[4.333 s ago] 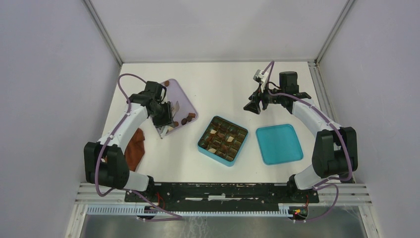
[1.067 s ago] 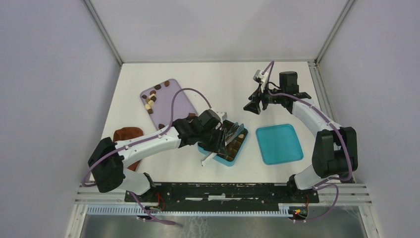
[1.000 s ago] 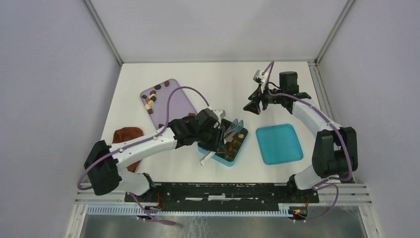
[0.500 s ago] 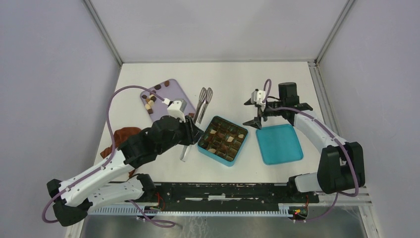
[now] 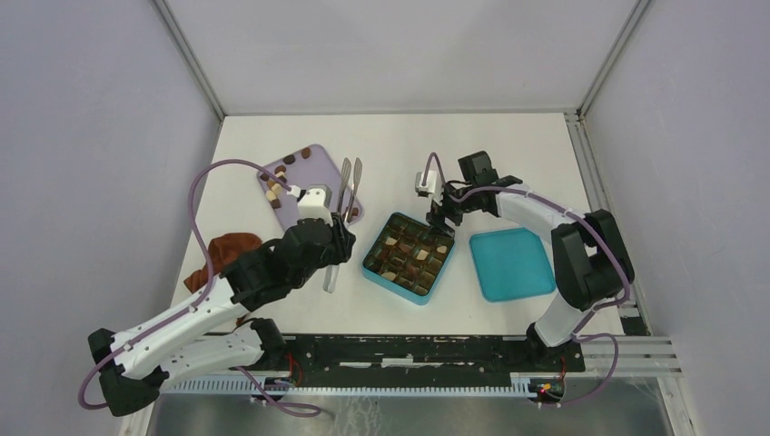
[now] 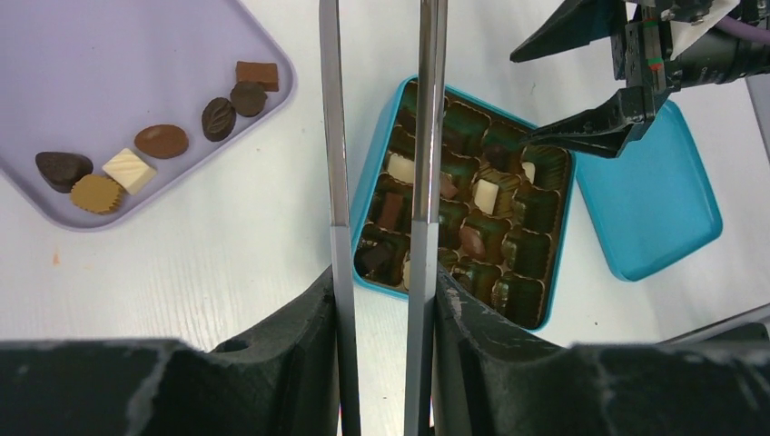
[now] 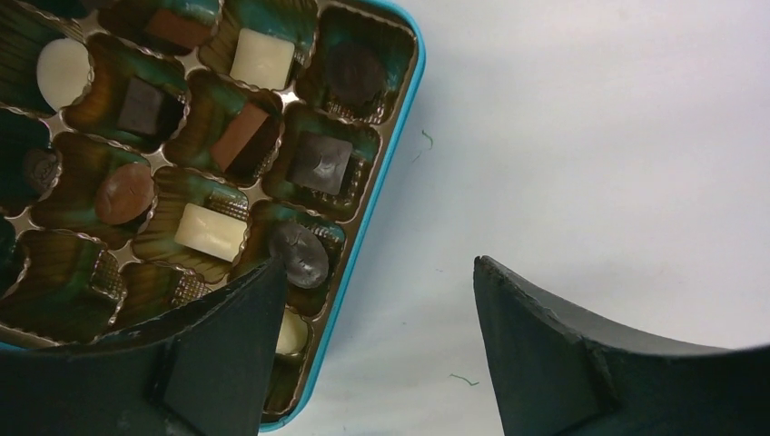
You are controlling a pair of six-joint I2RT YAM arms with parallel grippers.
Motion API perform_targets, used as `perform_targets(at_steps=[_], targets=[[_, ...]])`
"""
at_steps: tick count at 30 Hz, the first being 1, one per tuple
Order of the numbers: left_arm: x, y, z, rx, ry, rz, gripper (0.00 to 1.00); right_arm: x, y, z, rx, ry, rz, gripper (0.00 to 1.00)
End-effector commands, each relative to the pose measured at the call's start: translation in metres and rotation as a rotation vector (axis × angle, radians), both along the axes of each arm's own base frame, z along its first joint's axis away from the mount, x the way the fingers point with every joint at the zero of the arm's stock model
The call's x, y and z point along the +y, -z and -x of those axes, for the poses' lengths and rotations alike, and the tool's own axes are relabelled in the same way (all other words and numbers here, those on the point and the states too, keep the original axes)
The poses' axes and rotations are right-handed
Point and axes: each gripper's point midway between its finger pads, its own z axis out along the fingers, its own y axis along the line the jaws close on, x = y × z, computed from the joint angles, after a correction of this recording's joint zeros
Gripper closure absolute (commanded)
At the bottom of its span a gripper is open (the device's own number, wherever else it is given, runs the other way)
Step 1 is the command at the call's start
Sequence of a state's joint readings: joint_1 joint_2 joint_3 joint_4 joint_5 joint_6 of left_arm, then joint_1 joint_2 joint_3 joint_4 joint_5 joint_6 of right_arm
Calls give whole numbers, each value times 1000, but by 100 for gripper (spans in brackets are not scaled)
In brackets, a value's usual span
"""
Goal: Pack the chocolate
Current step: Pick up the packing box from the center of the board.
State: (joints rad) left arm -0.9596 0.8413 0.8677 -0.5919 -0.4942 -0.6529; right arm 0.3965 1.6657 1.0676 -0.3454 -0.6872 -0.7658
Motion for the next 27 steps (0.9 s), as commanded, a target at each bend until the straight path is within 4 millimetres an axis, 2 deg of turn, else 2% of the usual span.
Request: perform_targets(at_steps=[1, 7, 12, 19, 23, 27], targets=[[7, -23, -12, -95, -66, 61, 59, 0, 1, -6, 5, 35, 75, 20], [8, -26, -11, -95, -74, 68, 59, 0, 12, -4, 36, 47, 106, 31], [5, -27, -9, -86, -59, 88, 59, 9, 20, 0, 52, 46, 135, 42], [-1, -25, -7, -66, -39, 98, 59, 9, 19, -3, 35, 62, 154, 62], [0, -28, -6, -73, -39, 117, 59, 10, 20, -4, 27, 59, 164, 69], [0, -29, -3, -69, -32, 135, 59, 11, 19, -6, 15, 62, 170, 83]])
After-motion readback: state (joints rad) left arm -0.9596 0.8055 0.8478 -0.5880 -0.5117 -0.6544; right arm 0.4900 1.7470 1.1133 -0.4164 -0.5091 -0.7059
